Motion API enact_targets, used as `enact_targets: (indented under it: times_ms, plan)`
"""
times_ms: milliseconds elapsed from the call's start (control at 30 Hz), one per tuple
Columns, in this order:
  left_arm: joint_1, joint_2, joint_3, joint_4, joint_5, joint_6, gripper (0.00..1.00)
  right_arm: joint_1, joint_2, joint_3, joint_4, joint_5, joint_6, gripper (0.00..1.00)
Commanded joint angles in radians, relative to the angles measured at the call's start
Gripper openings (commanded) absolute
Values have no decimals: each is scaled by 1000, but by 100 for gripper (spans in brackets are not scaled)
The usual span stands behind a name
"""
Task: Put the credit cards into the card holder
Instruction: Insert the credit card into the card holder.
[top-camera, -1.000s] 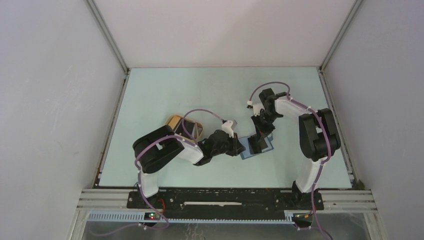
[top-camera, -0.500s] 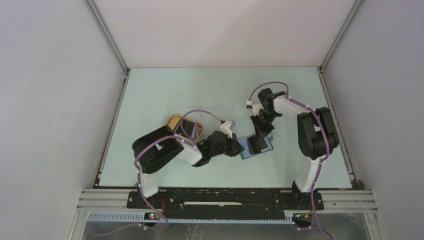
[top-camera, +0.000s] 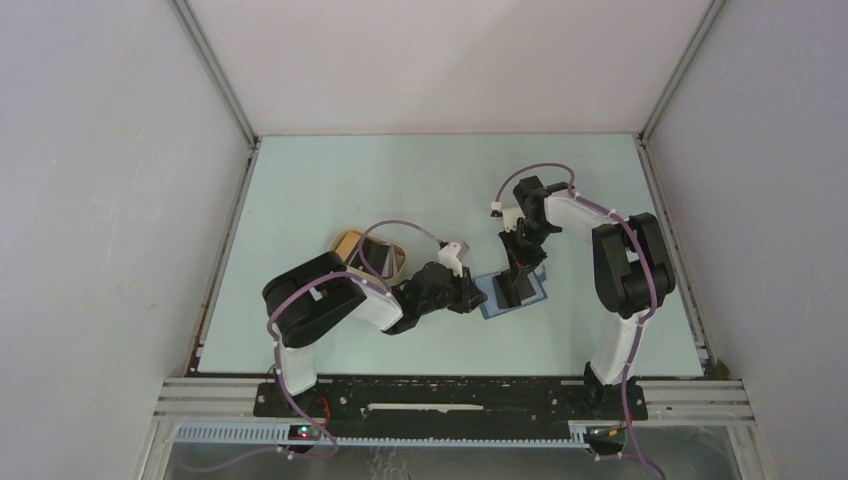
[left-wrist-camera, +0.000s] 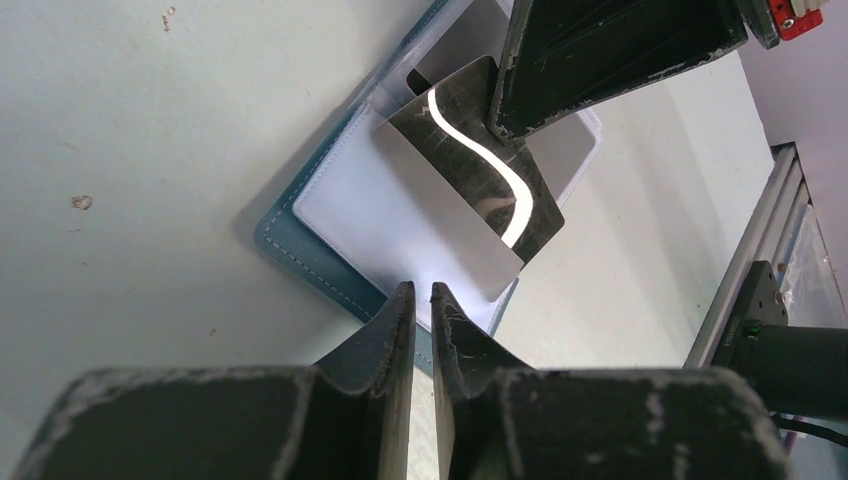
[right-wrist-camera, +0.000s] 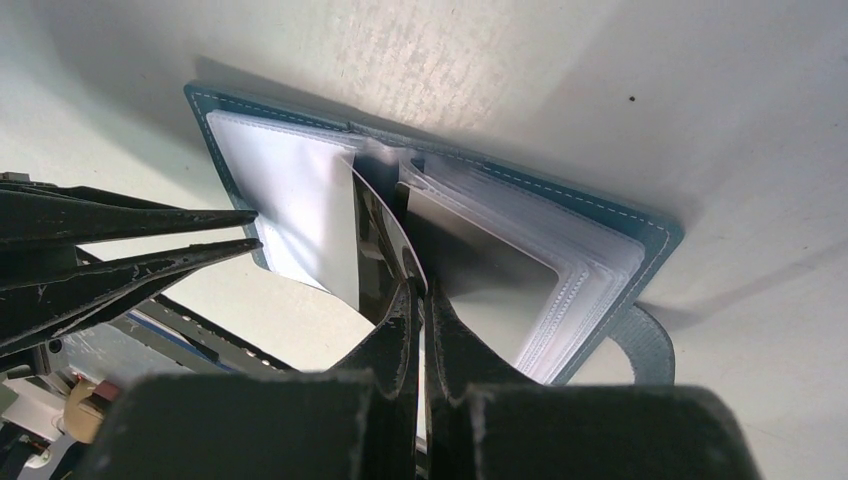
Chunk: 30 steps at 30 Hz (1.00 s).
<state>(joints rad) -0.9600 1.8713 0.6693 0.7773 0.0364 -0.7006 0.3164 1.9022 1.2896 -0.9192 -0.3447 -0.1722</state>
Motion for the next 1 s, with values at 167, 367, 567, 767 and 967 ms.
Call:
enact_targets:
  times_ms: [167,367,567,767,967]
  plan:
    - [10,-24,-17,-19,-33,10,16,22,57,1,68,33,8,0]
    - [10,-23,-19,-4,-25,12,16,36,77,19,55,-38,13,0]
    - [10,-27,-29,18,-21,13,17,50,102,35,47,-88,12,0]
    - [10,-35,-40,35,-22,14,18,60,127,55,27,-134,-3,13]
    - [11,-67,-76,81,-26,22,21,62,56,59,25,-133,-31,32]
